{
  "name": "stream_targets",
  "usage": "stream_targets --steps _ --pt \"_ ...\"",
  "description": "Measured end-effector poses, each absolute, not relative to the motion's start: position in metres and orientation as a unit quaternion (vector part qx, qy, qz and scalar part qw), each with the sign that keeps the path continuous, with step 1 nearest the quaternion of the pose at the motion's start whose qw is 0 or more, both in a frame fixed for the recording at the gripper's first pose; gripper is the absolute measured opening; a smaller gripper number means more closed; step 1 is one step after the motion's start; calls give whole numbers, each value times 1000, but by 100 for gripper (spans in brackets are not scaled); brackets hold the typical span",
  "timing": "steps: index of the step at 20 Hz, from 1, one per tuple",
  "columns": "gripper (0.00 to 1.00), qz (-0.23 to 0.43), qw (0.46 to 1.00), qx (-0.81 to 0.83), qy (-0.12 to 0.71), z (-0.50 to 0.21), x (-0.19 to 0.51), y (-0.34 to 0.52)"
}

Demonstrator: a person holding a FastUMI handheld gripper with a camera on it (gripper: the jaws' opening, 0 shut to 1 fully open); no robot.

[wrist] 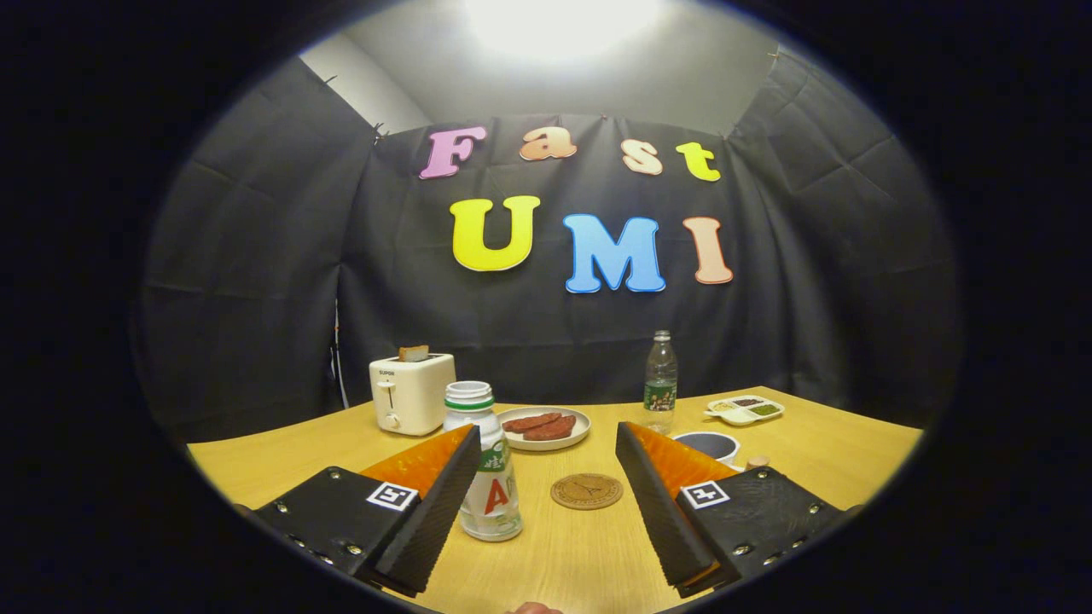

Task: Take the bottle from table, then pour the juice into the cup, finally place the bottle on the coaster

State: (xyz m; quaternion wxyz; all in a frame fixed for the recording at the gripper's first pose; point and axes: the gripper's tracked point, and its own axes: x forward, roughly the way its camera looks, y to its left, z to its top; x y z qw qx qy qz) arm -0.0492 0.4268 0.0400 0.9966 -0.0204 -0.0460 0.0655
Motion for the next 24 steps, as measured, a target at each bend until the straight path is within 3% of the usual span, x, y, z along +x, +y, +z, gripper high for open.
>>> stream_targets --steps 20,22,24 --pt "96 110 993 -45 13 -26 22 488" --pt "76 128 991 -42 8 -27 25 495" --pt "73 123 992 -39 9 -27 24 491"
